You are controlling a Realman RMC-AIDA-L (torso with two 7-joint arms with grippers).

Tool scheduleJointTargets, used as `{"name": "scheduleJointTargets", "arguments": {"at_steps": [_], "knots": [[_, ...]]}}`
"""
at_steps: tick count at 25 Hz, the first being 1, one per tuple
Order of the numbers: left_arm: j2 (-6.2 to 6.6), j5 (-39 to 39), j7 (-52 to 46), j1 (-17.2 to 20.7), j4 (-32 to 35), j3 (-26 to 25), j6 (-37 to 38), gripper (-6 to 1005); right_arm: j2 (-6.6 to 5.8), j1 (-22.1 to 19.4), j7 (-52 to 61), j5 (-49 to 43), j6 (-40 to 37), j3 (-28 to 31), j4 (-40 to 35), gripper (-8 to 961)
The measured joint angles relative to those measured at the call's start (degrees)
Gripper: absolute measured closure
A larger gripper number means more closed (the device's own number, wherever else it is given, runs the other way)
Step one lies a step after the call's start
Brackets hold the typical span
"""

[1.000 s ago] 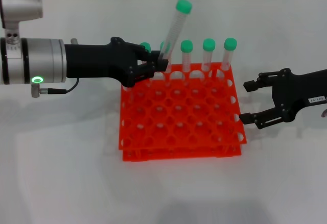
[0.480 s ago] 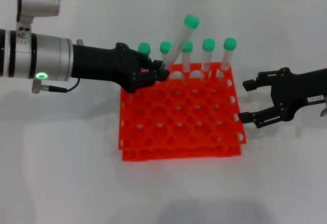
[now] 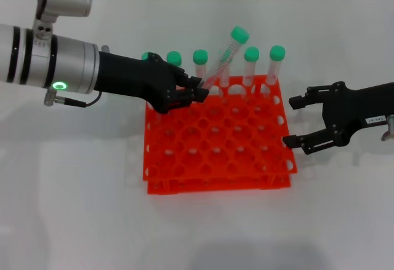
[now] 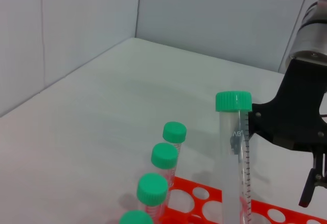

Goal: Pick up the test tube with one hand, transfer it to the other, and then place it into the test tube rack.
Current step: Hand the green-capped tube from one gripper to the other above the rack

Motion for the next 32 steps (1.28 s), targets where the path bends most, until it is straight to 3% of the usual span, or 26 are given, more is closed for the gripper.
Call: {"name": "scheduleJointTargets", "arguments": {"at_steps": [8,11,32], "knots": [[-0.26,0.3,0.8,-0.2,0.2,0.0,-0.6,812,0.05,0.1,0.3,1.4,-0.1,1.4,0.0,107],[-0.91,0.3,2.6,-0.2,0.0,0.0,-0.7,812,0.06,0.3,1.0,1.5,-0.5,3.3,0.0,107],[-2.26,0.5,3.8,-0.3,-0.2,0.0,-2.5,813,2.20,0.5,4.6,15.5,0.3,5.6,2.2,109]]}}
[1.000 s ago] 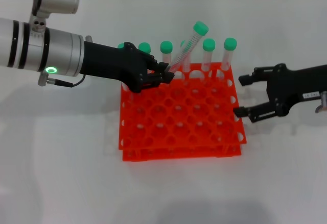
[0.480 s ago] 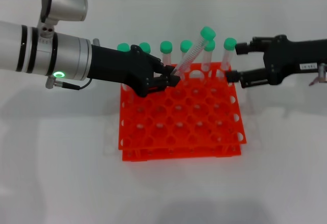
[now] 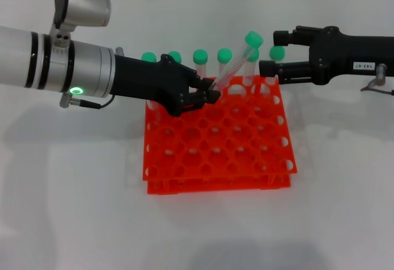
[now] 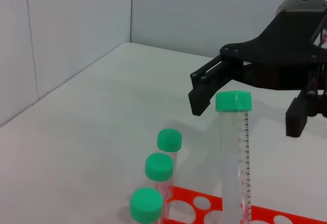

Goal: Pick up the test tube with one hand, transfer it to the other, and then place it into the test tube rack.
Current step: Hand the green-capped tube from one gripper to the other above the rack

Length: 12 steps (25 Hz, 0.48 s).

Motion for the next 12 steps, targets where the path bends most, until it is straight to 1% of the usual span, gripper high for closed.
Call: {"name": "scheduleJointTargets", "arguments": {"at_steps": [9,12], "knots": [[-0.15,-0.2,0.5,-0.1,-0.2,0.0,-0.5,813,0.13,0.2,-0.5,6.3,0.4,-0.1,4.8,110],[-0.16,-0.3,0.5,-0.1,-0.2,0.0,-0.5,813,0.28,0.3,-1.4,8.6,0.4,-0.2,7.1,129]]}}
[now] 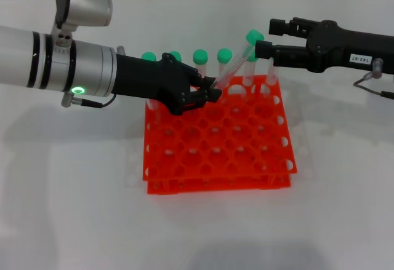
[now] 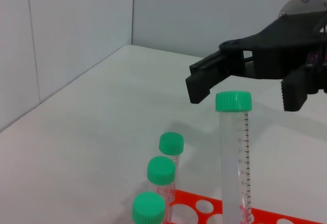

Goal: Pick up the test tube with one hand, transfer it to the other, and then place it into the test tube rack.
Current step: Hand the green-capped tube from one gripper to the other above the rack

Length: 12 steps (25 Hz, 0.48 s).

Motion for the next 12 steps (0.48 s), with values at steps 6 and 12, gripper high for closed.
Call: {"name": "scheduleJointTargets", "arguments": {"at_steps": [6,12], "knots": [[0.02,-0.1,0.0,0.0,0.0,0.0,-0.6,813,0.38,1.2,-2.5,3.7,-0.1,-1.5,5.0,154],[-0.02,-0.1,0.1,0.0,0.0,0.3,-0.6,813,0.50,2.5,-3.9,5.7,0.8,-3.1,7.8,167]]}}
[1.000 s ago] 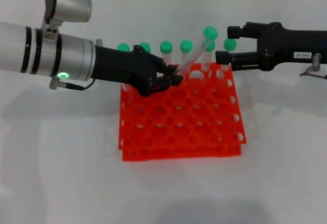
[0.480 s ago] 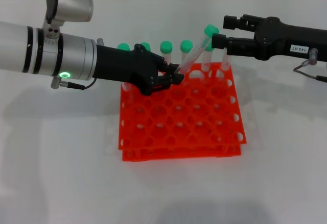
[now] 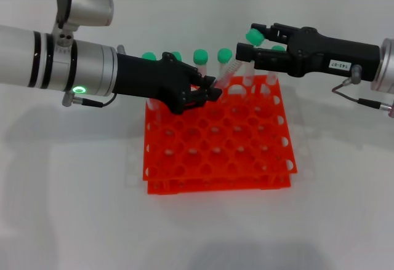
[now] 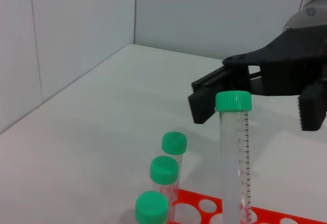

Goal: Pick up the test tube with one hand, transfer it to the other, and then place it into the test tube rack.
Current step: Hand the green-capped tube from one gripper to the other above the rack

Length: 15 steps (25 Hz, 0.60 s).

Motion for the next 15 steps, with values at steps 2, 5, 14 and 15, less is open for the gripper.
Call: {"name": "scheduleJointTargets", "arguments": {"at_steps": [2,5,14,15], "knots": [[-0.04,0.0,0.0,0.0,0.0,0.2,0.0,813,0.04,0.2,-0.2,0.2,0.3,-0.1,0.2,171],[-0.03,-0.1,0.0,0.0,0.0,0.3,0.0,812,0.08,0.3,-0.5,0.3,0.7,-0.4,0.2,178],[0.00,-0.1,0.3,0.0,0.0,0.3,-0.1,810,0.14,0.4,-1.5,1.8,1.3,-0.9,0.2,197],[0.00,-0.1,0.4,0.0,0.0,0.3,-0.1,810,0.14,0.3,-1.6,2.3,1.2,-1.1,0.2,199]]}}
